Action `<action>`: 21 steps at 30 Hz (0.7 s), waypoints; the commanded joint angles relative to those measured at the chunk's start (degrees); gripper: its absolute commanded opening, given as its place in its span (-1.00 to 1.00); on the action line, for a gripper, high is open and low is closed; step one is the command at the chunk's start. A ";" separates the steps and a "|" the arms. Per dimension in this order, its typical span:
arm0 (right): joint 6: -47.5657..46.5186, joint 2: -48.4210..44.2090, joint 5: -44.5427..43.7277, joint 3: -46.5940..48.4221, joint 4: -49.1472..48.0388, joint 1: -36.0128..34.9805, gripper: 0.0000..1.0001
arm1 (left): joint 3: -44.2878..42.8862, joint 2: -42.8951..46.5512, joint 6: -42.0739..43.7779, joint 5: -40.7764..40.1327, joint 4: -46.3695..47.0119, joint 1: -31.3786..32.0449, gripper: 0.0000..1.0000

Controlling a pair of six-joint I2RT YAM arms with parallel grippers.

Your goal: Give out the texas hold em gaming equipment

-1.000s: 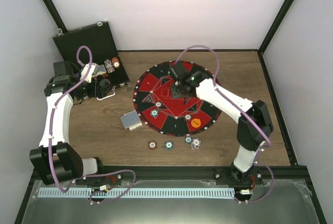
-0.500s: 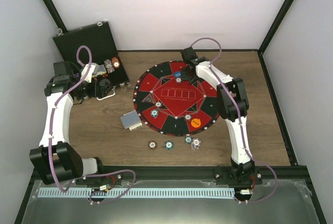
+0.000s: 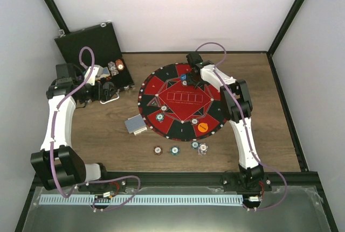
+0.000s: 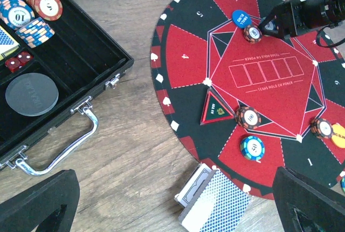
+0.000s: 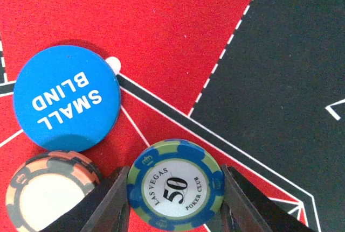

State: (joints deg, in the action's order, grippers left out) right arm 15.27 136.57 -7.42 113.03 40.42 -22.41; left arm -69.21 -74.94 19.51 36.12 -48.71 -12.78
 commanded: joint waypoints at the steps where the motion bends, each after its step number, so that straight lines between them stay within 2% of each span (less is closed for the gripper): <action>1: 0.20 1.53 0.37 2.53 0.09 0.64 -0.27 | -1.09 0.42 0.06 1.06 0.16 -0.26 1.00; 6: -0.22 -0.88 -0.58 3.60 1.38 0.59 0.27 | -0.78 0.31 0.29 1.63 0.07 -0.23 1.00; 8: -0.32 -2.54 -0.98 3.45 1.88 0.66 0.43 | -0.75 0.52 0.57 1.85 -0.06 -0.23 1.00; 13: 0.19 -10.39 -1.18 -2.46 1.09 0.34 0.60 | -1.17 0.68 0.49 1.98 -0.55 -0.29 1.00; 16: 1.02 -17.61 -1.13 -10.82 -1.39 -1.37 0.69 | -1.63 0.66 0.26 1.94 -0.82 -0.25 1.00; 21: 3.17 -30.22 -4.14 -26.41 -3.98 -9.68 0.81 | -2.01 0.94 0.27 1.47 -0.94 -0.28 1.00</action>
State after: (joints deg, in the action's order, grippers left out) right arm 16.29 114.37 -9.41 94.50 38.30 -25.12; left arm -69.32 -74.94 19.57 36.69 -49.01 -12.78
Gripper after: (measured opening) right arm 0.887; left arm 0.999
